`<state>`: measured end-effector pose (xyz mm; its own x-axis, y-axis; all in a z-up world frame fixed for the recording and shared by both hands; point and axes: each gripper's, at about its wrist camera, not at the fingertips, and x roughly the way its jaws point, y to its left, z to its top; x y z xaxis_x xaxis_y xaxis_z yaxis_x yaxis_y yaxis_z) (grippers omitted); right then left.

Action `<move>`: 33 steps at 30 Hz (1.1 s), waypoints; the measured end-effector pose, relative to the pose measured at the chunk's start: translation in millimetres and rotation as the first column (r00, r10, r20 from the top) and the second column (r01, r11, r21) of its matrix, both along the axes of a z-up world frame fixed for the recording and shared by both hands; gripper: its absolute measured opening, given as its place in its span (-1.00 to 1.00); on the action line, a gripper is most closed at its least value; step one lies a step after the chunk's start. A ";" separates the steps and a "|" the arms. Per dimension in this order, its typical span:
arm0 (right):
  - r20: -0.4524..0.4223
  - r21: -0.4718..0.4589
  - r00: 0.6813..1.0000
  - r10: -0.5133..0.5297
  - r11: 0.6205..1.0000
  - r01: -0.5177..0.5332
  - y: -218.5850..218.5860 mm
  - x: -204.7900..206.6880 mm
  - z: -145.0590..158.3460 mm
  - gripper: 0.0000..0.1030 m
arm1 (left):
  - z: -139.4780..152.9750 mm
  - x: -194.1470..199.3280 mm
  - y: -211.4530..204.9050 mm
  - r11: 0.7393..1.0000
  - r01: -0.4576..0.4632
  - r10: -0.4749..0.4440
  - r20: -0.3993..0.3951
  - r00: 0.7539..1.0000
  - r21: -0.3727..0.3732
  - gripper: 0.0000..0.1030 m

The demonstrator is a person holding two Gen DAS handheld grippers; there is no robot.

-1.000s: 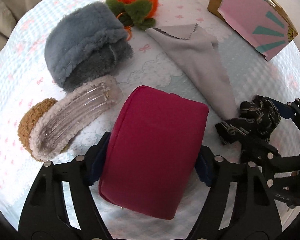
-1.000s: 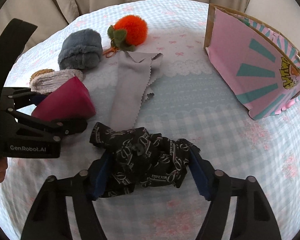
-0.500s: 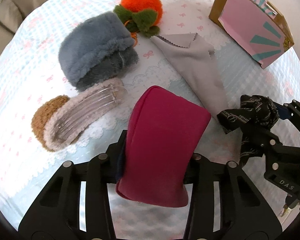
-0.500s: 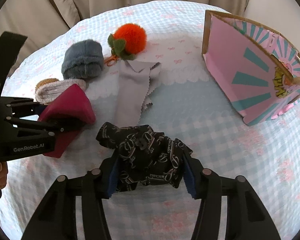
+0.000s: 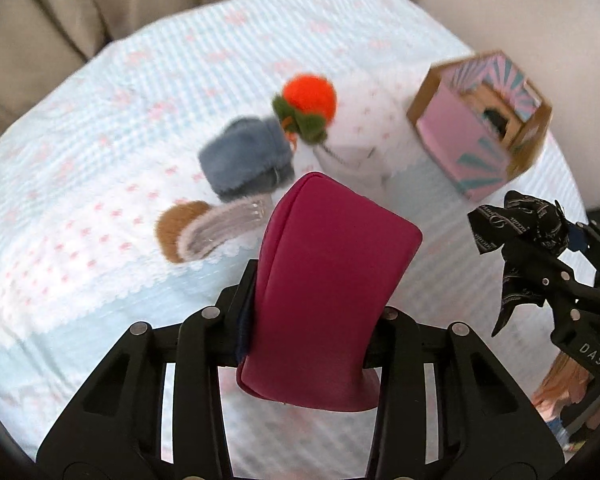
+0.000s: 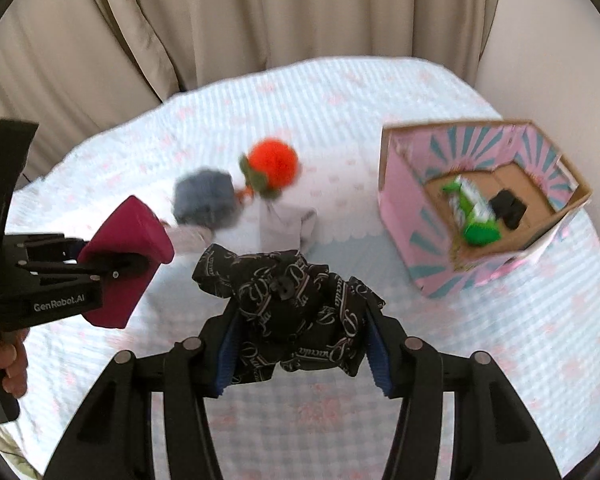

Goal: Organize soft objects
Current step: 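Lift and carry the pouch and patterned cloth over the box with both tools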

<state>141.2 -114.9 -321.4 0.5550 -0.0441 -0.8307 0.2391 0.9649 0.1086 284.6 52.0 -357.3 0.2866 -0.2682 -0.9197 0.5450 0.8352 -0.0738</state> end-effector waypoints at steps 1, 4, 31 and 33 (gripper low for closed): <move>0.007 0.007 1.000 0.001 1.000 -0.001 -1.4 -2.4 9.7 -0.03 | 13.3 -7.0 1.3 1.000 -0.012 0.012 0.003 1.000 -0.007 -0.33; 0.037 0.038 0.999 0.006 0.999 -0.007 -10.3 -9.8 46.6 -0.03 | 48.7 -23.9 2.8 0.998 -0.051 0.051 0.022 0.998 -0.032 -0.33; 0.042 0.032 0.986 0.162 0.986 -0.163 -289.2 -10.5 166.2 -0.03 | 159.2 -79.2 -269.4 0.932 -0.330 0.337 0.026 0.941 -0.153 -0.33; 0.023 0.040 0.984 0.176 0.983 -0.177 -308.2 1.0 157.8 -0.03 | 147.5 -68.1 -294.3 0.927 -0.342 0.344 -0.011 0.939 -0.152 -0.33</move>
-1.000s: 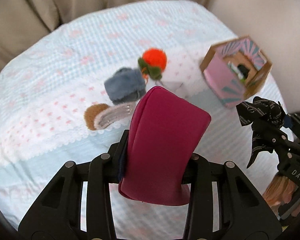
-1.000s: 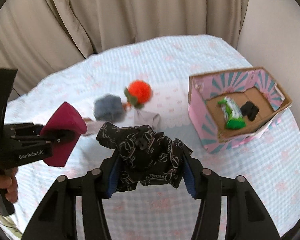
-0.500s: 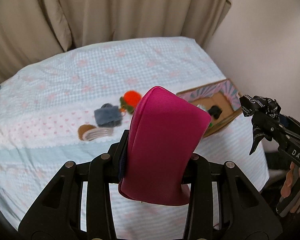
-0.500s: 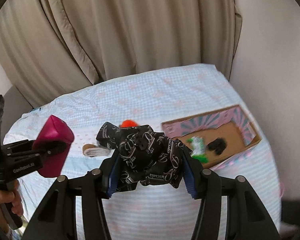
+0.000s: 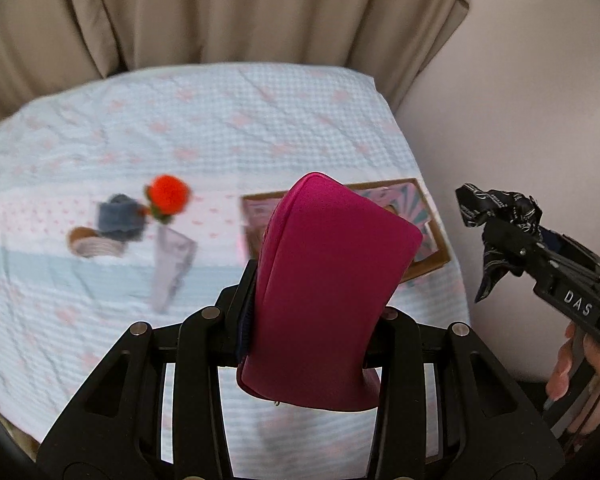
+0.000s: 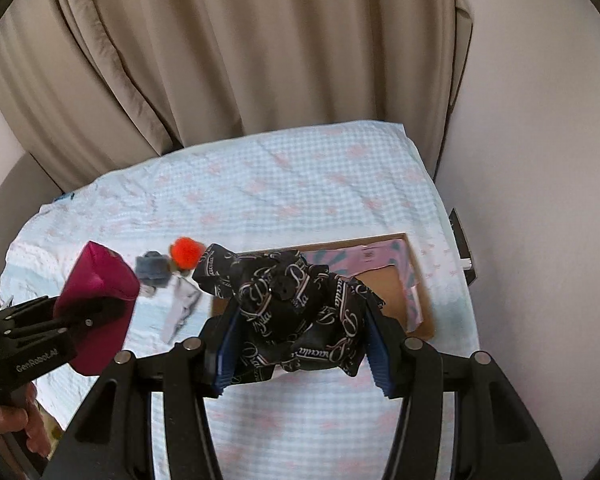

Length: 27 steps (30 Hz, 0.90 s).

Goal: Organize soft objects
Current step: 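Lift and carry the pouch and patterned cloth over the box with both tools, then open both tools to drop the pouch and cloth into the box, withdraw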

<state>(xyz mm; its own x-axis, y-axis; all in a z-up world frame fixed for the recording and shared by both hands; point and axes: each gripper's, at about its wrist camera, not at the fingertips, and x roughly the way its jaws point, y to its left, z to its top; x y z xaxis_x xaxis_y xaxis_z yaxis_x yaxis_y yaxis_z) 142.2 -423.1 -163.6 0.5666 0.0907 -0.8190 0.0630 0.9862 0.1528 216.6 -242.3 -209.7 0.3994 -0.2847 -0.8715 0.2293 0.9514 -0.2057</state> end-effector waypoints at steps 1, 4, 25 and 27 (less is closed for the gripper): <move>-0.008 0.004 1.000 0.004 1.000 -0.004 -7.7 5.5 -4.7 -0.03 | -6.0 5.2 -10.1 1.000 0.001 -0.001 -0.011 1.000 -0.001 -0.33; -0.045 0.030 0.999 0.017 0.999 -0.015 -31.7 27.9 -28.7 -0.03 | -29.3 22.7 -42.2 1.000 0.005 -0.004 -0.047 0.999 0.025 -0.33; -0.319 0.162 0.947 0.036 0.987 0.017 -87.5 137.6 -201.2 0.01 | -216.5 94.5 -131.5 0.987 0.108 -0.059 -0.360 0.931 0.118 -0.31; -0.322 0.171 0.946 0.034 0.985 0.023 -88.8 140.5 -204.4 0.13 | -214.2 95.5 -131.0 0.986 0.115 -0.065 -0.360 0.931 0.119 -0.10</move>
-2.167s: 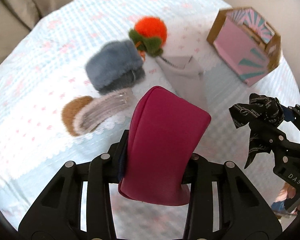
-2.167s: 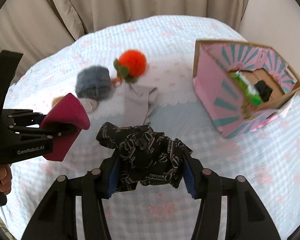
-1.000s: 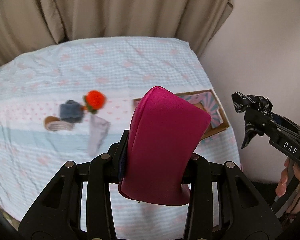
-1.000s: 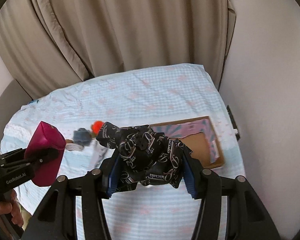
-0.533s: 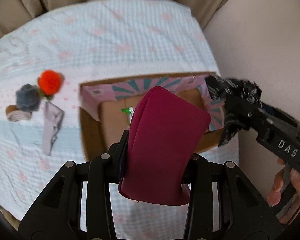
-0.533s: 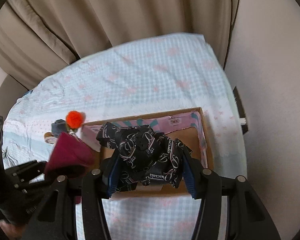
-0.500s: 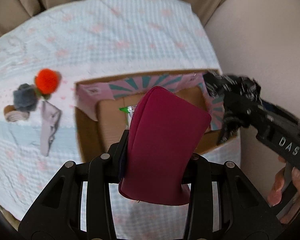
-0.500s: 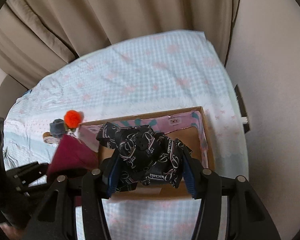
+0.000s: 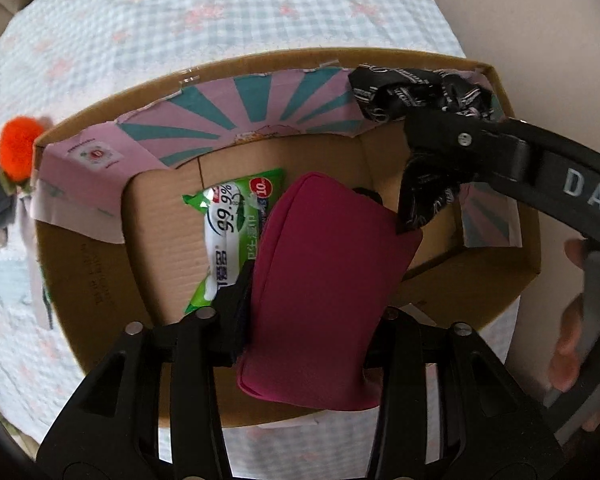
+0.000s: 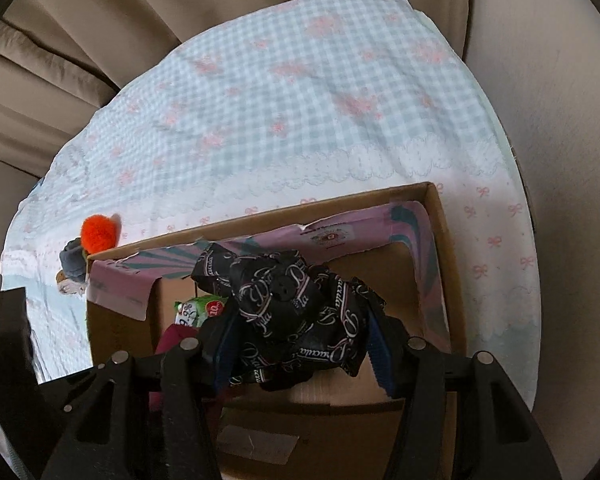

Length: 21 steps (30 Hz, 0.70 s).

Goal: Organize soft objects
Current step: 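Open both tools to drop the pouch and cloth into the box, withdraw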

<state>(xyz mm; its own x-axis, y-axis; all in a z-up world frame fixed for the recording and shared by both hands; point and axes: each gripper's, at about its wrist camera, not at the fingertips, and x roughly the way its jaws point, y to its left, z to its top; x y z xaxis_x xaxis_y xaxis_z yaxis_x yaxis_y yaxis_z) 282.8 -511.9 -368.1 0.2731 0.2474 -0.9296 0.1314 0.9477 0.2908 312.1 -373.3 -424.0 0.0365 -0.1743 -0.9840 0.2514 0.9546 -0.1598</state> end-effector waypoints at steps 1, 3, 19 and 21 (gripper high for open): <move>0.000 0.007 1.000 0.000 1.000 0.000 1.8 1.2 -0.7 0.36 | 2.4 0.1 -0.1 1.000 0.010 -0.010 0.000 1.000 0.015 0.31; 0.004 0.008 1.000 0.001 1.000 -0.001 1.1 2.7 1.6 0.90 | 11.2 -2.2 2.0 0.999 0.029 -0.030 0.031 0.999 0.043 0.98; 0.097 0.001 0.994 -0.044 0.999 0.044 -1.6 -9.9 38.0 0.99 | 52.4 -4.1 11.3 0.999 0.047 -0.047 0.131 0.990 0.002 0.99; 0.104 -0.017 0.994 -0.032 0.999 0.034 1.4 -12.6 46.5 0.99 | 61.9 -7.0 13.9 0.999 0.045 -0.043 0.143 0.989 -0.009 0.99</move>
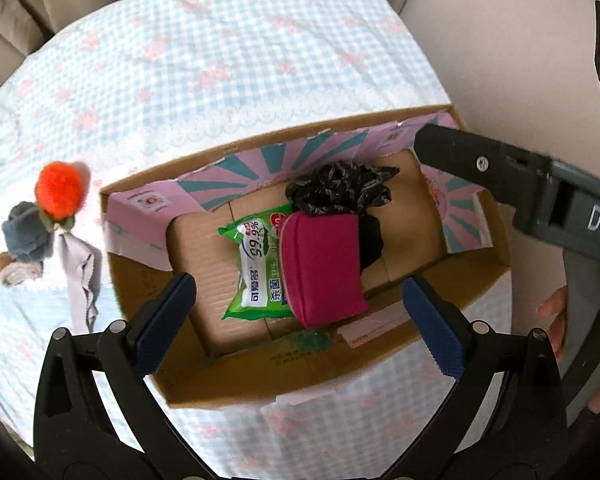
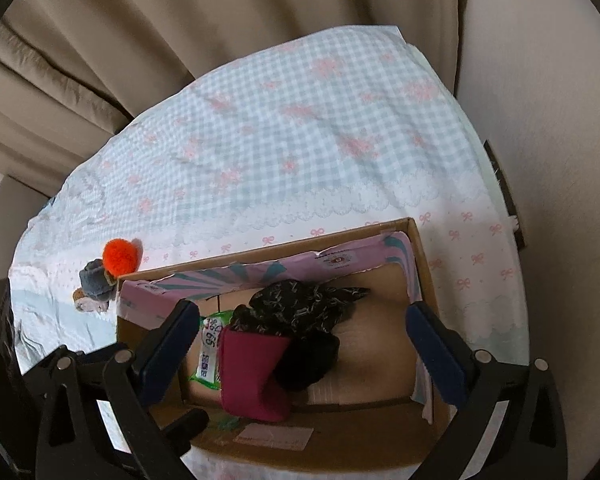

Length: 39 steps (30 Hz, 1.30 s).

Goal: Organize soft objects
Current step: 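Open both tools to drop the pouch and cloth into the box, withdraw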

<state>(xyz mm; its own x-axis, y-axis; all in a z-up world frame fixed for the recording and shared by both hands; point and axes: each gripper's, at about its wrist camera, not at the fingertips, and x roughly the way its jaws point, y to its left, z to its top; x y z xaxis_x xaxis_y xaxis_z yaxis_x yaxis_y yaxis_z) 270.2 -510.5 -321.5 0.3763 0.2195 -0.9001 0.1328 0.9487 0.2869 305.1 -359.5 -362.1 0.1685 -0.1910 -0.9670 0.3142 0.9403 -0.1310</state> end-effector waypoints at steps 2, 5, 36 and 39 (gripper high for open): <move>0.008 -0.020 1.000 0.007 1.000 -0.007 2.8 -3.6 10.5 0.99 | 10.9 -3.9 3.4 1.000 -0.002 0.002 0.020 1.000 -0.005 0.99; 0.036 -0.021 0.999 0.005 1.000 -0.004 6.9 -11.9 34.0 0.99 | 31.7 -12.5 10.7 1.000 -0.006 0.007 0.051 0.999 -0.011 0.99; 0.383 -0.086 0.917 0.108 0.993 -0.082 172.5 -171.6 239.3 1.00 | 223.3 -180.5 254.1 0.944 -0.273 0.324 0.377 0.868 -0.183 0.99; 0.393 -0.103 0.911 0.126 0.990 -0.092 203.8 -177.5 239.0 1.00 | 223.2 -187.7 290.4 0.940 -0.285 0.337 0.389 0.857 -0.186 0.99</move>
